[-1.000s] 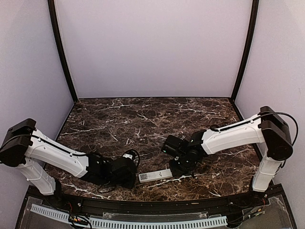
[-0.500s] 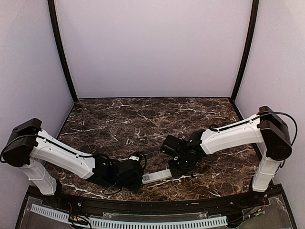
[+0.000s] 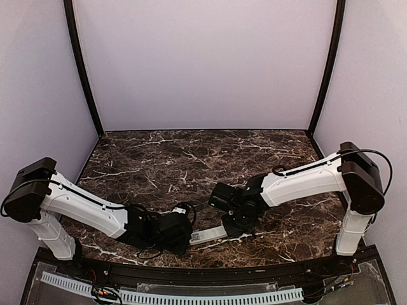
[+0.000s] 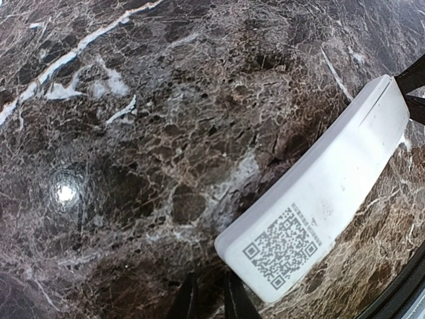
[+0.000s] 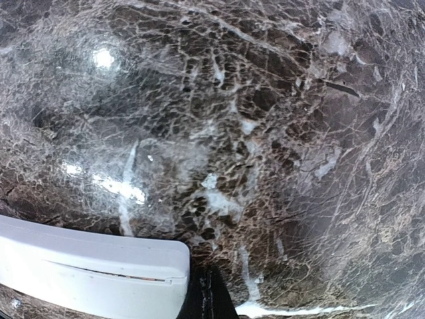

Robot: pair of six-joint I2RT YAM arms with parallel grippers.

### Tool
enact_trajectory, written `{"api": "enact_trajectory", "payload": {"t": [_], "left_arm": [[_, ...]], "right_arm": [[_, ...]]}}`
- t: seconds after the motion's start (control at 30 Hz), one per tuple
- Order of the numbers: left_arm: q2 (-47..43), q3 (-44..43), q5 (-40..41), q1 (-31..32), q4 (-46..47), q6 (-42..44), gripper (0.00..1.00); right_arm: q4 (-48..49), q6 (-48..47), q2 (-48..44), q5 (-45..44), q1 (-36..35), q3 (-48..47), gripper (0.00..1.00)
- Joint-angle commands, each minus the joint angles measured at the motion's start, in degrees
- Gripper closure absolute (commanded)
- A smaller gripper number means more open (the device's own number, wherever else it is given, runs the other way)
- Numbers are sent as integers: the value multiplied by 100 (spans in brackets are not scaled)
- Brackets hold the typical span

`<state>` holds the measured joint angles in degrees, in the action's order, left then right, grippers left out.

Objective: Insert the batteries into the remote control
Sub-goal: Load the battery cover onto the remote control.

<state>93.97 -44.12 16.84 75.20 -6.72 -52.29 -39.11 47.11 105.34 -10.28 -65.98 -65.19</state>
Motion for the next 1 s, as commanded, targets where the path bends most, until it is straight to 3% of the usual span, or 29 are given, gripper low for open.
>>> {"api": "enact_trajectory", "payload": {"t": [0.0, 0.43, 0.97], "left_arm": [[142, 22, -201, 35, -149, -13, 86], [167, -1, -210, 39, -120, 43, 86], [-35, 36, 171, 41, -563, -149, 85]], "right_arm": [[709, -85, 620, 833, -321, 138, 100], [1027, -515, 1036, 1278, -601, -413, 100], [863, -273, 43, 664, 11, 946, 96]]}}
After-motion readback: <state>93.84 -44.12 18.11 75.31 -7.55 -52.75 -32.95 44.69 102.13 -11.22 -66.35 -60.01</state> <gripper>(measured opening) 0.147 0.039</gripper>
